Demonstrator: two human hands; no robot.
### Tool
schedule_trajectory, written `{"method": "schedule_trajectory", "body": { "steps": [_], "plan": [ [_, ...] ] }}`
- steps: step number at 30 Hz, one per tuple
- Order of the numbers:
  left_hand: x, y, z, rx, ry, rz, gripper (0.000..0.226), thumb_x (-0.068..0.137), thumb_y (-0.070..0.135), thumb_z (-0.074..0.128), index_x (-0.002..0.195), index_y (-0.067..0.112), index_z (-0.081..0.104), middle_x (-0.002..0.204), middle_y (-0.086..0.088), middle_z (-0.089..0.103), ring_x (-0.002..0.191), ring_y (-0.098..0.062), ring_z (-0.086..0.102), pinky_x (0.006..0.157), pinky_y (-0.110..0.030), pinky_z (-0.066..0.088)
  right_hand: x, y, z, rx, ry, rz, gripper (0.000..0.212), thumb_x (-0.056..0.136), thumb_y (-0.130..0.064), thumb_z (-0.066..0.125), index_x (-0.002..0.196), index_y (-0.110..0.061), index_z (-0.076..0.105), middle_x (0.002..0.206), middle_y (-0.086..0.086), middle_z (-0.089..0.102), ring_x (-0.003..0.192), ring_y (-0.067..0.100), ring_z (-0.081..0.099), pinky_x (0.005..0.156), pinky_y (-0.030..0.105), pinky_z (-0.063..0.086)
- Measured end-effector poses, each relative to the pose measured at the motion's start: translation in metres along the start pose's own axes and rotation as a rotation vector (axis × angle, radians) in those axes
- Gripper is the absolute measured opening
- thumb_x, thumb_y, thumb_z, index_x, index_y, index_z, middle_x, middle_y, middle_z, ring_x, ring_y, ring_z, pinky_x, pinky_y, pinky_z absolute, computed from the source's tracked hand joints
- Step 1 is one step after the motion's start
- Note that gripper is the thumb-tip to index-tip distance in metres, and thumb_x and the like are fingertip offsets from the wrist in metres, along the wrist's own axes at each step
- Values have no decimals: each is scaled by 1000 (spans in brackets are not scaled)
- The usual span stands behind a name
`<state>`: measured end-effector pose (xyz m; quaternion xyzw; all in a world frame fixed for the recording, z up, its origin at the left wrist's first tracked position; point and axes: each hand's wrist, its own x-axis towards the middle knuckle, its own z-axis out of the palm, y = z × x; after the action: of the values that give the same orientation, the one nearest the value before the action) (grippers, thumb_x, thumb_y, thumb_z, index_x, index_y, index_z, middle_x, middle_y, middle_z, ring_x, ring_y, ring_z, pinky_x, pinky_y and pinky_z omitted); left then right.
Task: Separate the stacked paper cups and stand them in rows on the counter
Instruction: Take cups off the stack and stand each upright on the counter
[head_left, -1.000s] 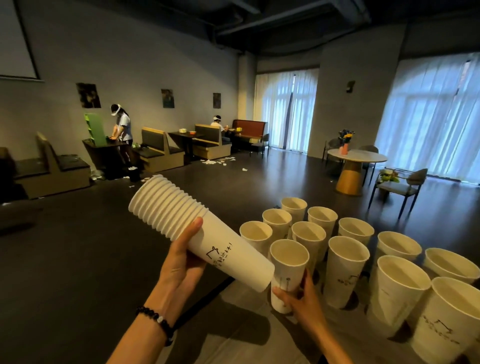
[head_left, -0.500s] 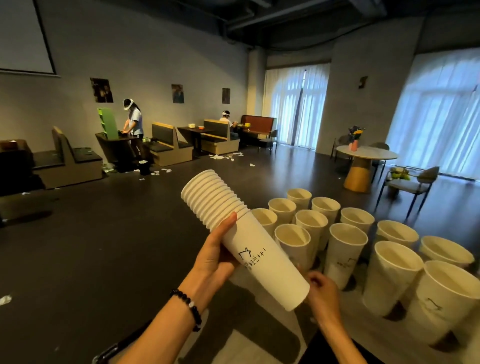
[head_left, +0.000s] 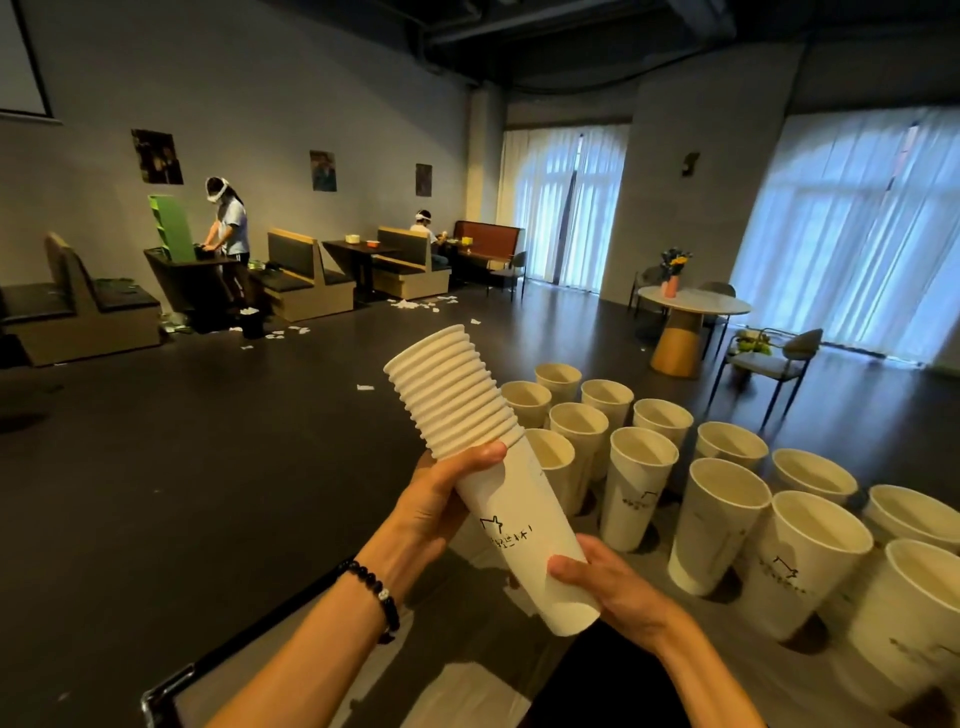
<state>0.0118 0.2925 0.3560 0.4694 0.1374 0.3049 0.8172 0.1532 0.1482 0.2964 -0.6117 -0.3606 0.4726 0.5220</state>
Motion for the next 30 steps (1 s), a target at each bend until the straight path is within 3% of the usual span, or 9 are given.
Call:
{"method": "schedule_trajectory", "body": {
  "steps": [3, 8, 12, 15, 21, 30],
  "plan": [
    [3, 5, -4, 47, 46, 64, 71, 36, 29, 94, 103, 22, 73, 102, -7, 76, 103, -27, 70, 90, -47, 57, -2, -2, -5, -181, 40, -46, 89, 48, -53, 90, 127, -32, 53, 123, -3, 60, 115, 17, 57, 98, 38, 51],
    [10, 24, -6, -121, 56, 103, 70, 54, 21, 86, 120, 13, 65, 123, -18, 69, 114, -32, 67, 101, -54, 50, 1, 21, -17, -259, 313, -128, 86, 60, -28, 92, 130, -41, 43, 123, -21, 48, 121, 10, 46, 91, 26, 45],
    [18, 38, -10, -338, 94, 97, 85, 54, 17, 90, 133, 9, 58, 129, -17, 67, 118, -31, 65, 105, -56, 47, 8, 37, -27, -53, 429, -138, 92, 65, -10, 88, 140, -31, 38, 130, -10, 42, 126, 17, 39, 105, 42, 39],
    [21, 41, -18, -436, 98, 91, 79, 61, 16, 87, 134, 10, 57, 124, -14, 69, 116, -29, 66, 104, -59, 47, 12, 47, -38, -2, 536, -121, 104, 61, -10, 89, 147, -23, 33, 146, 2, 42, 135, 28, 41, 109, 50, 37],
    [20, 28, -22, -424, 117, 65, 100, 44, 18, 97, 136, 11, 57, 127, -14, 68, 115, -30, 66, 103, -60, 47, 21, 61, -42, 60, 633, -124, 100, 63, -9, 88, 146, -18, 35, 146, 9, 46, 134, 32, 45, 108, 52, 38],
    [22, 11, -20, -355, 108, 16, 100, 35, 20, 100, 127, 13, 63, 129, -17, 67, 122, -34, 62, 105, -65, 43, 35, 64, -44, 54, 653, -74, 97, 61, -12, 90, 144, -17, 39, 141, 9, 50, 130, 33, 47, 106, 54, 42]
  ]
}}
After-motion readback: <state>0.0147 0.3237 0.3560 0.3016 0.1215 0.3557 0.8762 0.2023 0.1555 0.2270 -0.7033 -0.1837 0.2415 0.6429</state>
